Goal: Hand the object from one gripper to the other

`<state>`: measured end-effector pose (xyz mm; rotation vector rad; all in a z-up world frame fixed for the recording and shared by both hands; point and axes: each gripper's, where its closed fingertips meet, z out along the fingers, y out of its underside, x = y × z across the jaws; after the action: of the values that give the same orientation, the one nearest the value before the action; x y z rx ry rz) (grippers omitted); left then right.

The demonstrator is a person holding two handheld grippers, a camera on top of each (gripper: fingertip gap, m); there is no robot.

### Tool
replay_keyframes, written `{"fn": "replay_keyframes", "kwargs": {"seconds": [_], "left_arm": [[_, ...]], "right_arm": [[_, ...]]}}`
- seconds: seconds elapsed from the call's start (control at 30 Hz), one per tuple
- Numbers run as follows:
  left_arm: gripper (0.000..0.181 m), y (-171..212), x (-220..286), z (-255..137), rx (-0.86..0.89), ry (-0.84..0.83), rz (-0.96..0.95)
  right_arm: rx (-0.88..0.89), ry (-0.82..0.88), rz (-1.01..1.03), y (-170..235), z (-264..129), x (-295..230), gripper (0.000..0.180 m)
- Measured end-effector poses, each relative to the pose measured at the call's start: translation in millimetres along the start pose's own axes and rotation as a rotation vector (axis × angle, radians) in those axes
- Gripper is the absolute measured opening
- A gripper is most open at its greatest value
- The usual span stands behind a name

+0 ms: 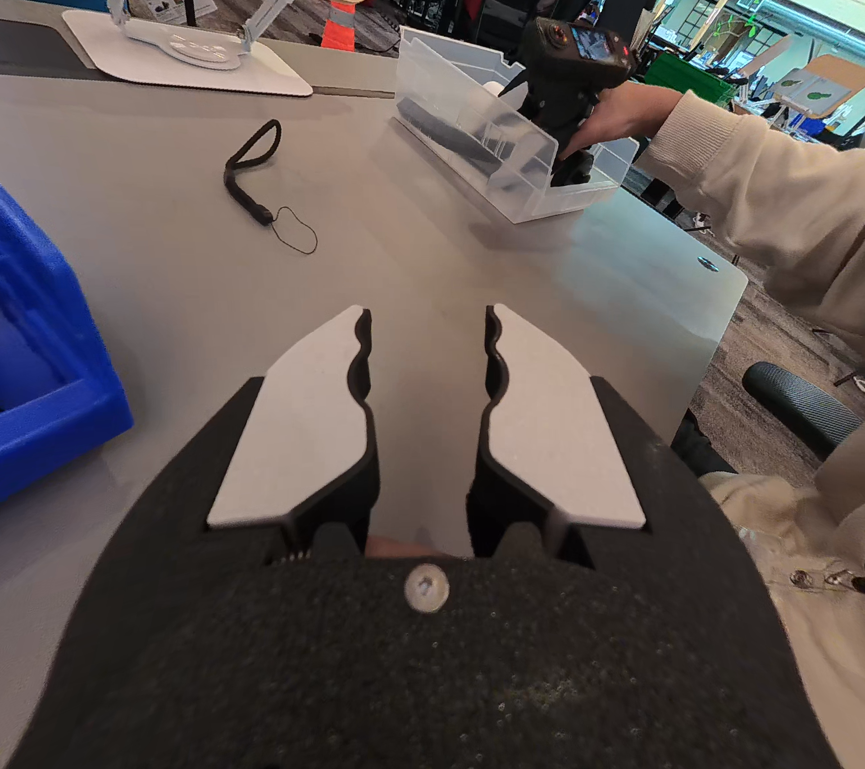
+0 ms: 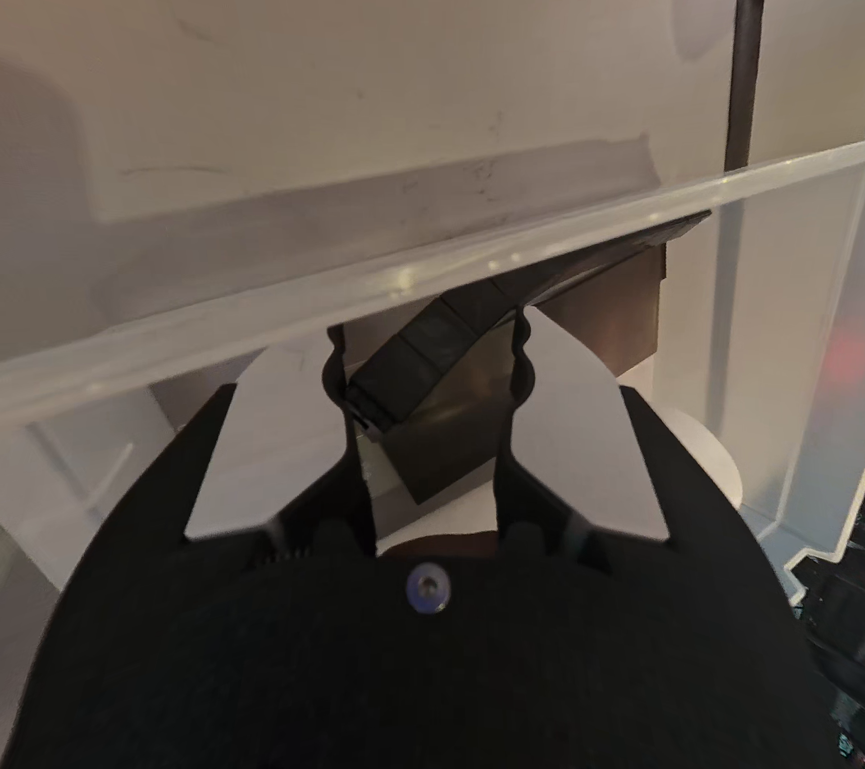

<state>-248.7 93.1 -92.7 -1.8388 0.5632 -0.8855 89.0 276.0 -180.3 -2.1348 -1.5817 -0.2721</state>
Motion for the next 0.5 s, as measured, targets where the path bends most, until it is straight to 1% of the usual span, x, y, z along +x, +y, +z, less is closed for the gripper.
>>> {"fn": "replay_keyframes", "kwargs": {"seconds": [0.07,0.2,0.3,0.37,0.4,0.43,0.47,0.5], "left_arm": [[0.046,1.1,-1.9,-1.5,-0.003,0.0,-0.008],[0.048,4.4,-7.2,-3.3,-0.012,-0.005,-0.029],[0.05,8.0,-13.3,-4.2,-0.023,-0.027,-0.028],[0.051,11.4,-19.2,-4.2,-0.036,-0.057,-0.025],[0.052,13.5,-21.6,-3.7,-0.043,-0.068,-0.025],[0.052,15.3,-23.5,-2.4,-0.052,-0.077,-0.029],[0.052,16.0,-24.8,-0.4,-0.057,-0.084,-0.033],[0.052,15.6,-26.9,2.6,-0.06,-0.096,-0.03]], "right_arm": [[0.005,0.064,0.0,-1.3,-1.9,3.8,0.075],[0.004,0.173,-0.001,-6.6,-20.2,-1.7,0.08],[-0.038,0.328,-0.013,-2.2,-58.2,6.2,0.079],[-0.069,0.473,0.035,4.2,-102.1,16.0,0.077],[-0.011,0.512,0.098,-1.8,-124.3,14.9,0.075],[0.107,0.509,0.182,-16.2,-142.8,7.3,0.073],[0.264,0.457,0.279,-36.7,-156.6,-6.5,0.07],[0.441,0.355,0.369,-61.4,-165.3,-26.6,0.07]]}}
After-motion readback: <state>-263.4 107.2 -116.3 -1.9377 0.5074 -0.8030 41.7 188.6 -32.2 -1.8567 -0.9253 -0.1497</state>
